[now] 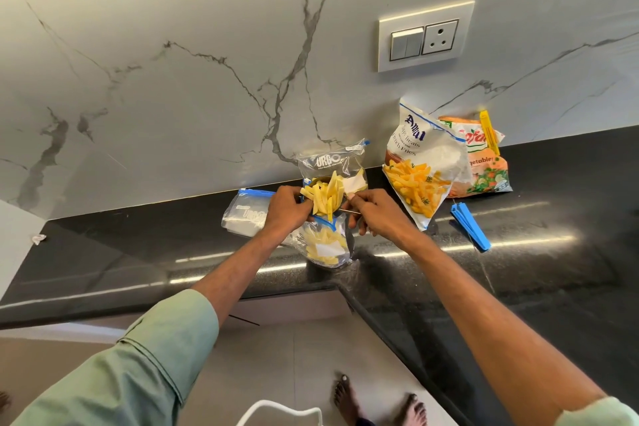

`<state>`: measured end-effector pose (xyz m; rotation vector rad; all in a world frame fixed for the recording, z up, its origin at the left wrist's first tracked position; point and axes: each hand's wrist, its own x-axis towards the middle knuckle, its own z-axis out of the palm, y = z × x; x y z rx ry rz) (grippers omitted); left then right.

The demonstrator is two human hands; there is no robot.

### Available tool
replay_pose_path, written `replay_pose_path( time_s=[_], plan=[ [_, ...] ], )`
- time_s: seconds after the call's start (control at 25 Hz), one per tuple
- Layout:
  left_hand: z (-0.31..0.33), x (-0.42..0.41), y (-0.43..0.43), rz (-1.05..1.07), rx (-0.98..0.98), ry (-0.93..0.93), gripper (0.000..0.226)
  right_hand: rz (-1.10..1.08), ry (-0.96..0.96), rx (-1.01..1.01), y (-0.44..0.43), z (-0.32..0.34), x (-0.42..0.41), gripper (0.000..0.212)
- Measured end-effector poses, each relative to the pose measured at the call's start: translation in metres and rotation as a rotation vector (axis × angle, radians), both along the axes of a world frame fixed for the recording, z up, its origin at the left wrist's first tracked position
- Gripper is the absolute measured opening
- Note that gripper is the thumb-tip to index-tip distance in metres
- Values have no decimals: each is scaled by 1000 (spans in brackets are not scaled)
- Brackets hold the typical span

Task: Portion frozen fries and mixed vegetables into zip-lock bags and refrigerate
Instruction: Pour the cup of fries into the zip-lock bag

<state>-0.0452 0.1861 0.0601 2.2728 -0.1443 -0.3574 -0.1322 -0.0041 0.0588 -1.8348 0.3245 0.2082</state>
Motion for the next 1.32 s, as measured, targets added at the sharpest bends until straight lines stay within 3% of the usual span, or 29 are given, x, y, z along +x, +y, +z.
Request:
replay_pose_path(
  time_s=[0.08, 0.2, 0.32, 0.6, 0.76, 1.0, 1.16, 1.32],
  plan=[
    [-1, 1, 0, 28, -43, 14, 10, 18, 63, 173, -9, 10, 0, 53],
    [4, 2, -4, 83, -113, 93, 13, -158, 221, 387, -24, 4, 9, 67],
    [10, 1, -10, 75, -137, 131, 13, -237, 320, 586, -20, -18, 17, 45],
    [14, 1, -9, 67, -181, 151, 10, -239, 419, 904, -8, -27, 27, 19],
    [14, 3, -6, 85, -197, 172, 10, -264, 361, 908, -9, -26, 27, 15],
    [21, 1, -11, 61, -186, 148, 14, -217, 271, 676, -8, -26, 30, 16],
    [19, 3, -11, 92, -88, 94, 15, -274, 198, 537, -11, -17, 28, 13],
    [20, 6, -13, 85, 33, 77, 11, -308, 147, 564, -10, -15, 26, 20]
  ],
)
